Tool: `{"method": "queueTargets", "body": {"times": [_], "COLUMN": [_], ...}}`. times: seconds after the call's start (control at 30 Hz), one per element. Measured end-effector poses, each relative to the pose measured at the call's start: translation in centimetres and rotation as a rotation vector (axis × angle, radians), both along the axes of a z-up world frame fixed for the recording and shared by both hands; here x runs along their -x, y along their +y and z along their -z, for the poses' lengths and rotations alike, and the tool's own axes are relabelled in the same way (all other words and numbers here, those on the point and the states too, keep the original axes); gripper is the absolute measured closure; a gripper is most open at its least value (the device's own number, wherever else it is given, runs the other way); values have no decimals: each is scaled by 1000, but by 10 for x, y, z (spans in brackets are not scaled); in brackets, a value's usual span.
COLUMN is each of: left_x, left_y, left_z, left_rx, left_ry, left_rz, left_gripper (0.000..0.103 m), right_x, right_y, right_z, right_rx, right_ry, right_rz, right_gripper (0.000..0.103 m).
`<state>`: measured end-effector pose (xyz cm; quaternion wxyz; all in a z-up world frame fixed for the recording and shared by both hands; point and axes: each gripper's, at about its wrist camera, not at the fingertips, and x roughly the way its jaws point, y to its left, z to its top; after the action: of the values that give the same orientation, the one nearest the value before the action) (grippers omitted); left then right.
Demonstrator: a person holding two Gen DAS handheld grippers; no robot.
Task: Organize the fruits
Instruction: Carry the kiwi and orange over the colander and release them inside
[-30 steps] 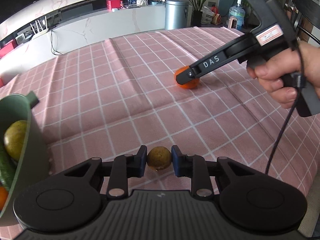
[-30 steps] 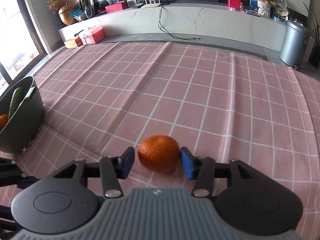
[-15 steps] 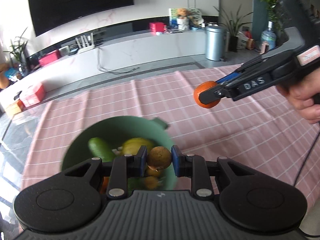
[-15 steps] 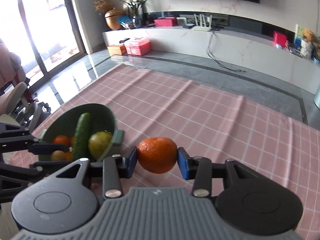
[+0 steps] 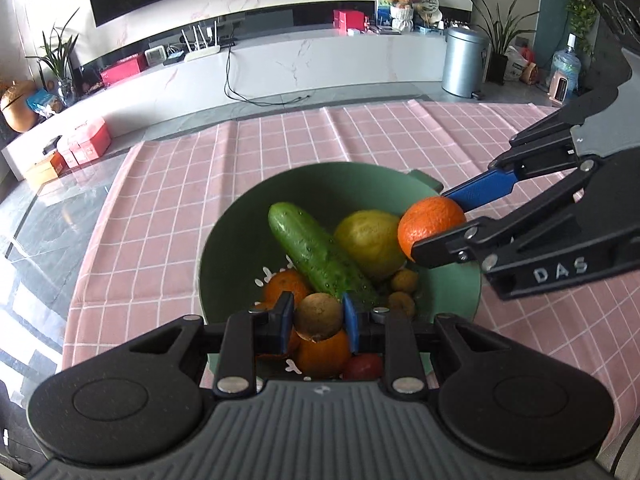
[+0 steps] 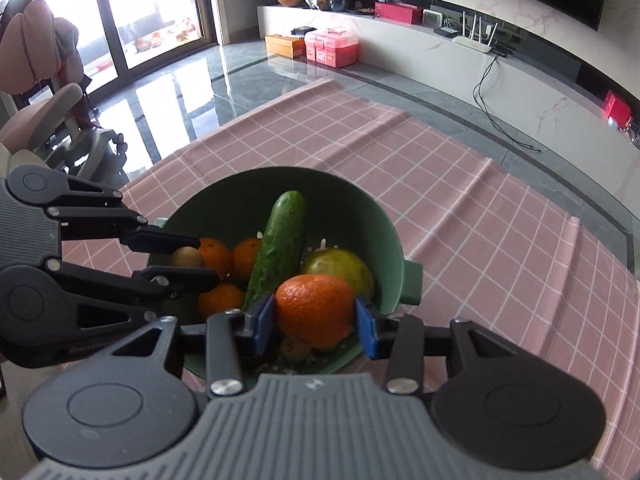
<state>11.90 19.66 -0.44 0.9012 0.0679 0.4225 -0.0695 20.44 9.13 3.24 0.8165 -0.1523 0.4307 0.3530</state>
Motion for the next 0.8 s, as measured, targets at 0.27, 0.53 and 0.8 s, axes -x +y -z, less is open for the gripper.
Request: {"method": "queueTargets", "body": {"times": [0.27, 0.53, 0.8], "left_x": [0, 36, 86], "left_y": [6, 6, -5], "left_z": [9, -41, -79], "left_rx": [-44, 35, 79], "left_ry": [46, -11, -37], "left_rz": [-30, -110, -351], "left_gripper": [65, 22, 10], "right_x": [-2, 31, 77], "right_y": [13, -8, -41], "right_z": [9, -42, -80], "right_rx": [86, 21, -69], "right_ry": [-1, -42, -1], "right_rz": [18, 68, 224], "right_gripper": [61, 57, 37]}}
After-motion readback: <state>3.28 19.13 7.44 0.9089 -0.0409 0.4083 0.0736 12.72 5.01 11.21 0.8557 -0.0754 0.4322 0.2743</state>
